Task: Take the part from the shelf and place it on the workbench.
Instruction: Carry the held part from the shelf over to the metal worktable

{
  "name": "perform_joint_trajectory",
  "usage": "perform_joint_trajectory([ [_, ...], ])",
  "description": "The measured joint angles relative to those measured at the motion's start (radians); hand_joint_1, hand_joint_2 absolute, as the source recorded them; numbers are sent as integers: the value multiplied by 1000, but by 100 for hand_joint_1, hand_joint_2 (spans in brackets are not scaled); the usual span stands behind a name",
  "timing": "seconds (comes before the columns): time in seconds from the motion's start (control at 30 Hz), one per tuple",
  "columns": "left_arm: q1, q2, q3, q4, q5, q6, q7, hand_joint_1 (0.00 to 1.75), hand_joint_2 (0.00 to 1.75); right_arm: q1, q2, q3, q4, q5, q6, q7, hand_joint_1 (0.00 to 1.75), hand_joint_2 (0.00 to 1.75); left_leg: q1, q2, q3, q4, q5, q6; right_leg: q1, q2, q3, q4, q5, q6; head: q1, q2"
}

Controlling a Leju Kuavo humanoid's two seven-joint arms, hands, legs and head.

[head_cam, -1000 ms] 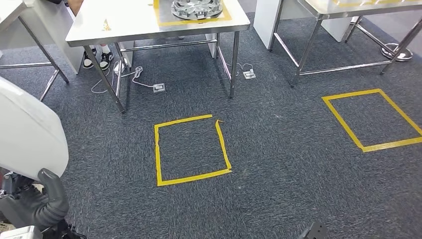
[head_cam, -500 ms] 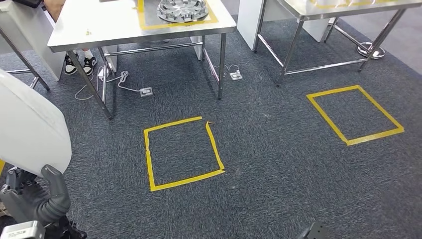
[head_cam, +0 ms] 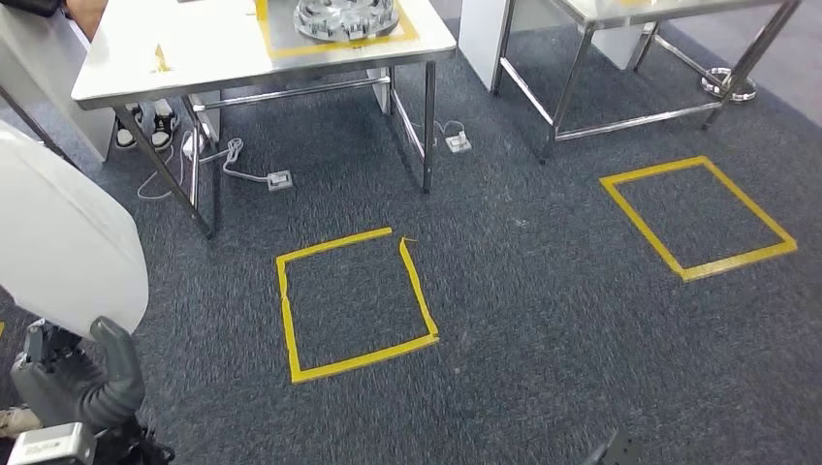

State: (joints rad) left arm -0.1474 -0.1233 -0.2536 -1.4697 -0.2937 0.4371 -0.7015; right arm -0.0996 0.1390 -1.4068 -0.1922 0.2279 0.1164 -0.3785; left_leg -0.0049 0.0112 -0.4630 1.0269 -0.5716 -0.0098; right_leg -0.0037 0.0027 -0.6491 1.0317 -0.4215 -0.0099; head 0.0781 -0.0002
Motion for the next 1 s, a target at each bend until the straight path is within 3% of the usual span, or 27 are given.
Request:
perform_joint_trajectory([
  [0.07,-8,0,-2,1,2,-1,0,175,175,-1,0,0,-1,1,1,-1,0,0,1,-2,-39,77,-6,-8,-4,2,17,-3,-10,-12,-1,0],
  [0.17,-12,0,-6,6,1,-4,0,175,175,-4,0,0,-1,4,7,-2,0,0,5,-4,-158,243,-75,-17,-3,5,38,-2,-29,-20,-1,0],
  [0.2,-12,1,-7,8,0,-5,0,175,175,-4,0,0,-1,4,10,-1,0,0,5,-4,-188,265,-85,-17,-2,6,46,-2,-37,-20,-1,0],
  [0.23,-12,1,-7,10,0,-6,0,175,175,-3,0,0,-1,4,13,0,0,0,4,-4,-198,250,-69,-14,-1,8,55,-1,-44,-19,-1,0],
  [0.3,-12,1,-8,12,-1,-8,1,175,175,-4,0,0,-1,3,21,3,0,0,1,-5,-175,138,28,-2,1,11,74,-1,-58,-18,-2,0],
  [0.33,-13,1,-9,12,-2,-10,2,175,175,-4,2,0,-1,2,23,3,0,0,-3,-5,-159,81,66,5,3,12,82,-1,-64,-15,-2,0],
  [0.37,-14,1,-9,13,-2,-12,4,175,175,-5,4,0,-1,1,25,4,0,0,-7,-7,-147,39,82,12,3,13,87,-1,-69,-11,-2,0],
  [0.43,-14,2,-11,15,-2,-16,6,175,175,-5,6,1,-1,-1,25,3,0,0,-11,-11,-140,9,79,22,4,14,93,4,-70,3,-3,0],
  [0.5,-15,2,-14,15,-2,-18,6,175,175,-4,6,1,-1,-2,25,3,0,0,-7,-11,-122,-3,95,34,4,13,96,18,-71,15,-2,0],
  [0.57,-18,1,-17,15,-2,-18,6,175,175,-5,7,1,-1,-3,25,2,0,0,-2,-9,-103,-10,103,42,3,10,79,64,-100,24,-1,0],
  [0.67,-21,-1,-19,17,-3,-20,6,175,175,-6,8,1,-1,-3,25,1,0,0,0,-7,-96,-10,96,47,-5,7,-19,219,-173,42,0,0],
  [0.7,-21,-1,-20,18,-3,-20,6,175,175,-5,8,1,-1,-4,24,1,0,0,0,-8,-94,-10,92,46,-7,7,-47,251,-178,47,0,0],
  [0.73,-20,-1,-21,19,-3,-20,7,175,175,-4,8,1,-1,-4,24,1,0,0,2,-9,-90,-9,87,43,-10,6,-59,247,-162,49,0,0],
  [0.77,-20,-1,-21,20,-3,-21,7,175,175,-3,8,1,-1,-4,24,1,0,0,4,-10,-84,-9,81,40,-13,5,-53,209,-127,52,1,0],
  [0.83,-21,-1,-22,21,-3,-22,7,175,175,-2,8,1,-1,-6,24,1,0,0,6,-10,-68,-6,66,29,-17,1,-13,81,-45,54,0,0],
  [0.87,-22,-1,-23,21,-3,-22,7,175,175,-2,9,1,-1,-6,24,1,0,0,6,-9,-64,-4,59,23,-16,-2,2,34,-27,49,-1,0],
  [0.9,-23,-1,-23,22,-3,-23,7,175,175,-3,9,1,-1,-7,24,1,0,0,5,-9,-61,-4,53,16,-14,-3,11,9,-20,43,-1,0],
  [1.0,-26,0,-24,23,-2,-25,7,175,175,0,10,1,-1,-9,24,1,0,0,3,-9,-55,4,46,-2,-13,-2,22,4,-23,15,-3,0],
])
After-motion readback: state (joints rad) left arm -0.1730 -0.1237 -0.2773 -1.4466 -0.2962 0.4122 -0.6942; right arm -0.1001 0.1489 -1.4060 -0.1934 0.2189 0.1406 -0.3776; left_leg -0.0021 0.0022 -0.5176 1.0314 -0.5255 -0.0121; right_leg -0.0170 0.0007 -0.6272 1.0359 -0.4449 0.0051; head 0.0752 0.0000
